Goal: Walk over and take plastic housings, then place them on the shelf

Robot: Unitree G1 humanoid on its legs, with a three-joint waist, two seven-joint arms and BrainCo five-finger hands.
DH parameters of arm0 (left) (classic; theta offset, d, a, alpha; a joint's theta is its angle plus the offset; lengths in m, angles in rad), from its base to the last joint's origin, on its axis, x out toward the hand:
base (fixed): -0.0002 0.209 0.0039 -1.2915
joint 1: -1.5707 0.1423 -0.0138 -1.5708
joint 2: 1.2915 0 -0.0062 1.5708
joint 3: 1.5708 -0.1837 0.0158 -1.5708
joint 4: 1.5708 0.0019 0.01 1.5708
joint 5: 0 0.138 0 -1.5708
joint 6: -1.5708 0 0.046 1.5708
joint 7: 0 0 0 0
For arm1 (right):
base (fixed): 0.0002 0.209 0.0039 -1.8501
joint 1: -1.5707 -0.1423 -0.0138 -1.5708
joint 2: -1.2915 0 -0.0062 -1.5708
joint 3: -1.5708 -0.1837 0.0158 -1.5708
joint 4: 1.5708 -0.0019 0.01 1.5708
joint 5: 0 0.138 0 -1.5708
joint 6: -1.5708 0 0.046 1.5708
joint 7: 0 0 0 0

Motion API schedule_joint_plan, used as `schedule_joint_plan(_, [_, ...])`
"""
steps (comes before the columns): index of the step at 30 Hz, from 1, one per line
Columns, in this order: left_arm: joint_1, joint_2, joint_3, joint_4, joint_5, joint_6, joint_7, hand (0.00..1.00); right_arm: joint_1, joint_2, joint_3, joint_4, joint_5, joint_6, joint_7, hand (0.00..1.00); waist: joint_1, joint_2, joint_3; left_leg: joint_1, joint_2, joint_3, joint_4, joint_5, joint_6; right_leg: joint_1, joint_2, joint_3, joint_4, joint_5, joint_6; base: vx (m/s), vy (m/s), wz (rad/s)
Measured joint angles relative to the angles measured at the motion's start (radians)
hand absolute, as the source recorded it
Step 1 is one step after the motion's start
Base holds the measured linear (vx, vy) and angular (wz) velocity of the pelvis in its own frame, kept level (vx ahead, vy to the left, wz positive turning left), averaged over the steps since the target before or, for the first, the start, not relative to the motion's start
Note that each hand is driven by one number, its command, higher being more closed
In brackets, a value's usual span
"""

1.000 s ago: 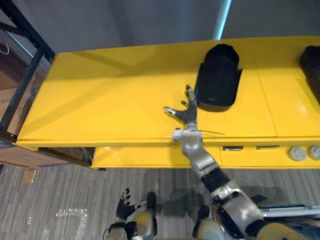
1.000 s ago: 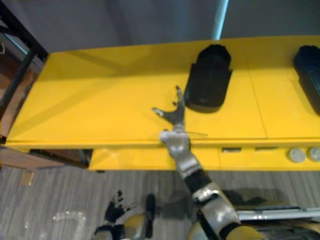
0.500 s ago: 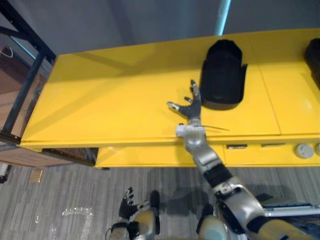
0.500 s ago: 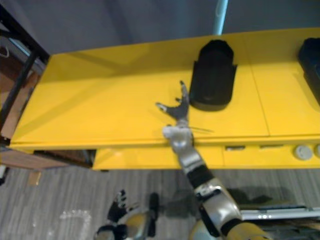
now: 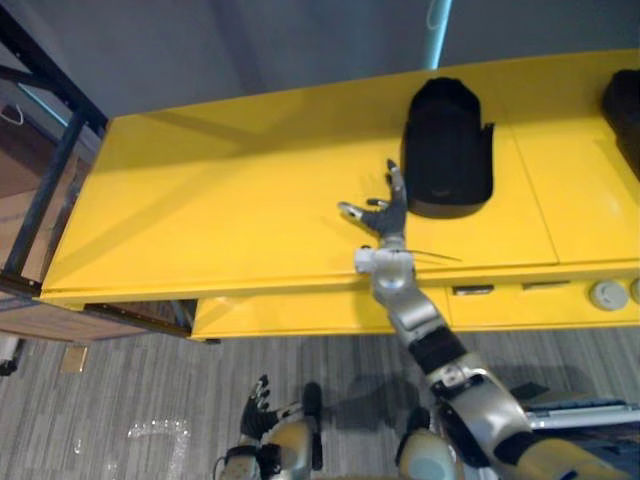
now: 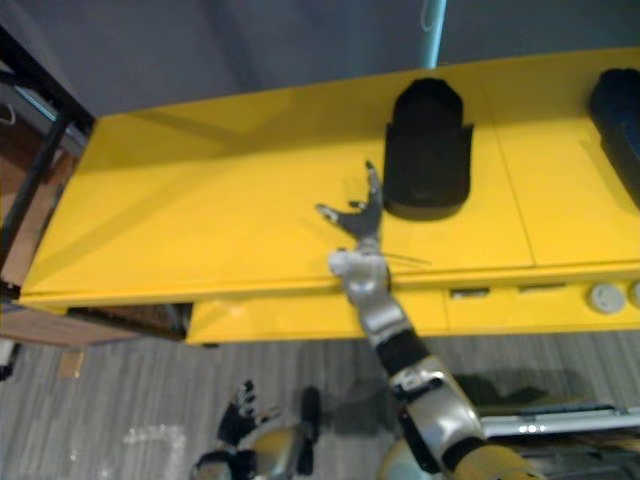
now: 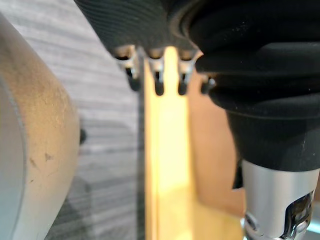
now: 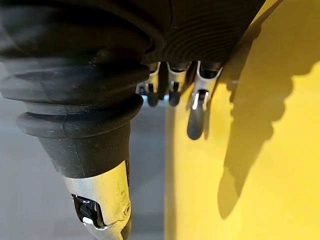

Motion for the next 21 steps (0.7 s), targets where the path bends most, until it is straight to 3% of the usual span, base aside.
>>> schedule_joint_plan(14, [0.000,0.000,-0.002,0.000,0.000,0.001,0.000,0.00,0.003,0.000,-0.006,0.000,-0.001,0.000,-0.021,0.00,-0.004,0.000,0.000,0.003,0.001,0.008,-0.001,0.000,0.000,0.001,0.001,0.004,-0.006,0.004,0.003,0.00,0.000,0.00])
schedule_joint_plan(21, [0.000,0.000,-0.004,0.007,0.000,-0.001,0.000,0.00,0.015,0.000,-0.007,0.004,-0.002,-0.005,0.005,0.00,-0.005,-0.001,-0.002,0.019,0.001,0.016,-0.014,0.000,0.000,0.018,0.004,0.004,-0.027,0.013,0.005,0.00,0.002,-0.02])
